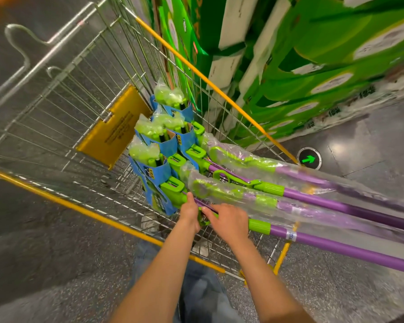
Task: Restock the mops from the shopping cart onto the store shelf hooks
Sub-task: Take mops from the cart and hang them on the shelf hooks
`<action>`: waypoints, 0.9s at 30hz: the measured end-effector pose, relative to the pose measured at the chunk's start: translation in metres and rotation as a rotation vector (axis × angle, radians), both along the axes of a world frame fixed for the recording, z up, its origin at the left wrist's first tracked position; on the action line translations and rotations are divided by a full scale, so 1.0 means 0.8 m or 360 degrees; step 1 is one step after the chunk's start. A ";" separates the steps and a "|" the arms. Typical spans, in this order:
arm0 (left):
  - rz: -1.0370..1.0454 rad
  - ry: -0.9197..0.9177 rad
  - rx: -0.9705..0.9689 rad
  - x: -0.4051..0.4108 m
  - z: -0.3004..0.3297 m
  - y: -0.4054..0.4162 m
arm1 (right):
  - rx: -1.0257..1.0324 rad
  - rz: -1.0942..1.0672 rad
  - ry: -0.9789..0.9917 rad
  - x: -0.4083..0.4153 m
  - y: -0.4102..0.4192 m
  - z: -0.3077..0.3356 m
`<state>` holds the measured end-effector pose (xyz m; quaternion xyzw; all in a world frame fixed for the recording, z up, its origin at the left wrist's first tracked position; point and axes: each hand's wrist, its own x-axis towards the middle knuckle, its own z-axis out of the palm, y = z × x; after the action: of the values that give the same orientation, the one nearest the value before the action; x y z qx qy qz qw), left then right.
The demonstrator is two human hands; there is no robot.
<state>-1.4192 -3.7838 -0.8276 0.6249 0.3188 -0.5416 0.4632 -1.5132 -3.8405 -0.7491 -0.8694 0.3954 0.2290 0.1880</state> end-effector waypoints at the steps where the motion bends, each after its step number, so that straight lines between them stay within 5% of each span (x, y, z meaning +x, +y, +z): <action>1: -0.0004 0.0017 -0.0008 0.000 0.004 0.002 | -0.0023 0.0002 -0.0016 -0.001 0.002 0.006; 27: 0.0042 -0.0287 -0.0471 0.008 0.275 0.008 | -0.0697 0.0043 -0.0367 0.009 -0.005 0.228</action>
<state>-1.4130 -3.7771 -0.6077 0.5919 0.2009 -0.5181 0.5838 -1.5058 -3.8448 -0.5663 -0.9151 0.3998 0.0394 0.0359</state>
